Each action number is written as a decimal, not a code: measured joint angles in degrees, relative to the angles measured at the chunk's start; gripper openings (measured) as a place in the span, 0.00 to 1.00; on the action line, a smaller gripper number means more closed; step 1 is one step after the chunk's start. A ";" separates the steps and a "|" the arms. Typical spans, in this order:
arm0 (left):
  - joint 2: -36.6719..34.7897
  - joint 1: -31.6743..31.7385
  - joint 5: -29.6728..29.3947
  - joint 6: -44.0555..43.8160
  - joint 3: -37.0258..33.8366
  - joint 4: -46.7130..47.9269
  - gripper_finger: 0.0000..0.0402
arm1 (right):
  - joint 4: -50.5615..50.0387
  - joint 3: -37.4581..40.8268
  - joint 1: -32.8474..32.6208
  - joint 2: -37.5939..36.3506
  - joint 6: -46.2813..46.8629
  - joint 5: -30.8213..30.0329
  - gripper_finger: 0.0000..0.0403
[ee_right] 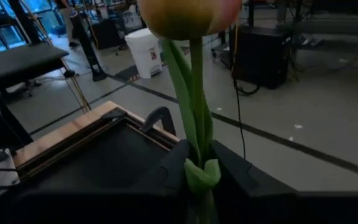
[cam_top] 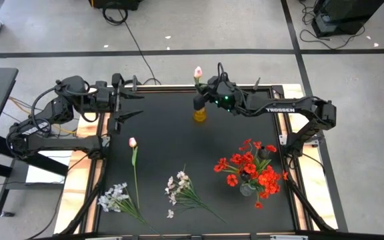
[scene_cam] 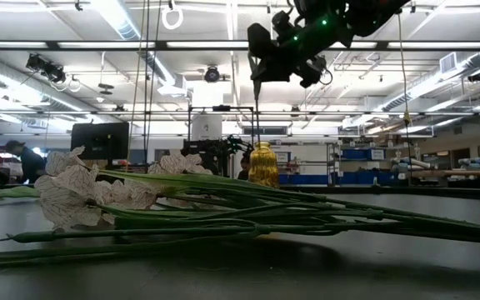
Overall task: Sort flowers into vase by color
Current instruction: Put the right pink flower into the yellow vase, then put the right white flowers into the yellow vase
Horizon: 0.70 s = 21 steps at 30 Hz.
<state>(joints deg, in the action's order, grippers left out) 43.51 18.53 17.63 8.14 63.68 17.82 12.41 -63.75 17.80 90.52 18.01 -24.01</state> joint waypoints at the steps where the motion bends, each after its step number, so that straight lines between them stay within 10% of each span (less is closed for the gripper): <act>1: 0.00 0.02 0.00 0.00 0.00 -0.02 0.56 | -0.01 0.00 0.00 0.00 0.53 0.03 0.17; 21: -0.02 0.00 0.00 0.00 0.00 -0.02 0.56 | -15.34 -0.09 0.39 -0.17 22.19 20.94 0.54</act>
<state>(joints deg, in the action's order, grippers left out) 43.49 18.52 17.63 8.14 63.68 17.81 -2.92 -63.84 18.20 90.35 40.21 -3.07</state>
